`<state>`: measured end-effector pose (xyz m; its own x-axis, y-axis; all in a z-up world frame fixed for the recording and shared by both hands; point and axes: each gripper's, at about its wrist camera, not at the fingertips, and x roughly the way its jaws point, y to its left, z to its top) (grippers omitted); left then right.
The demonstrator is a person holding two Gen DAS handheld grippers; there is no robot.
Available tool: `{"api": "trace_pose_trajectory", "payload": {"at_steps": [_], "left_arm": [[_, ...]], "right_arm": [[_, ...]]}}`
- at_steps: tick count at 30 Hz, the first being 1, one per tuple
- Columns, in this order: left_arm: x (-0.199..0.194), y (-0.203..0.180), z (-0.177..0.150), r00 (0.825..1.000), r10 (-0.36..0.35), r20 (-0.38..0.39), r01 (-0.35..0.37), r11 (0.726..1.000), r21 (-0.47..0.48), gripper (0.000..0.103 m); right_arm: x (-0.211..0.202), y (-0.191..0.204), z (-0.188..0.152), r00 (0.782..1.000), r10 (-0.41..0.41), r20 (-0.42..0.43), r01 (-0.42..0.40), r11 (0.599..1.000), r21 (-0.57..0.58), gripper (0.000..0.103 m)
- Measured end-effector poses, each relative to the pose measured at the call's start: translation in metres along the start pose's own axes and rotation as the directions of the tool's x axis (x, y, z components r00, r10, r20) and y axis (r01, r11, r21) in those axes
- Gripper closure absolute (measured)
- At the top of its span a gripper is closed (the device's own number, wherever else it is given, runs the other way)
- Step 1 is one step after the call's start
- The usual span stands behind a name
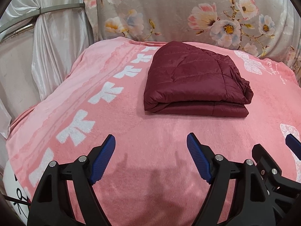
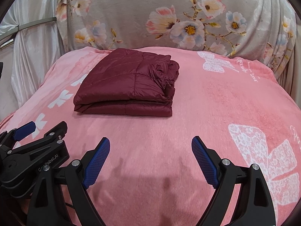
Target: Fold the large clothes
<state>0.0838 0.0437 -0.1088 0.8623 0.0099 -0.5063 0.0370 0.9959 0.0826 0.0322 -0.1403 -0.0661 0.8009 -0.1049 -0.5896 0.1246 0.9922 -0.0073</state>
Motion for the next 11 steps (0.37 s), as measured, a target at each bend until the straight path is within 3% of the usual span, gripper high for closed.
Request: {"api": "trace_pose_trajectory", "payload": {"at_steps": [11], "left_arm": [[0.019,0.005,-0.001,0.996,-0.036,-0.083,0.034,0.999,-0.029,0.027]], "right_arm": [[0.007,0.007,0.003,1.0,-0.008,-0.006,0.008,1.0,-0.024,0.017]]}}
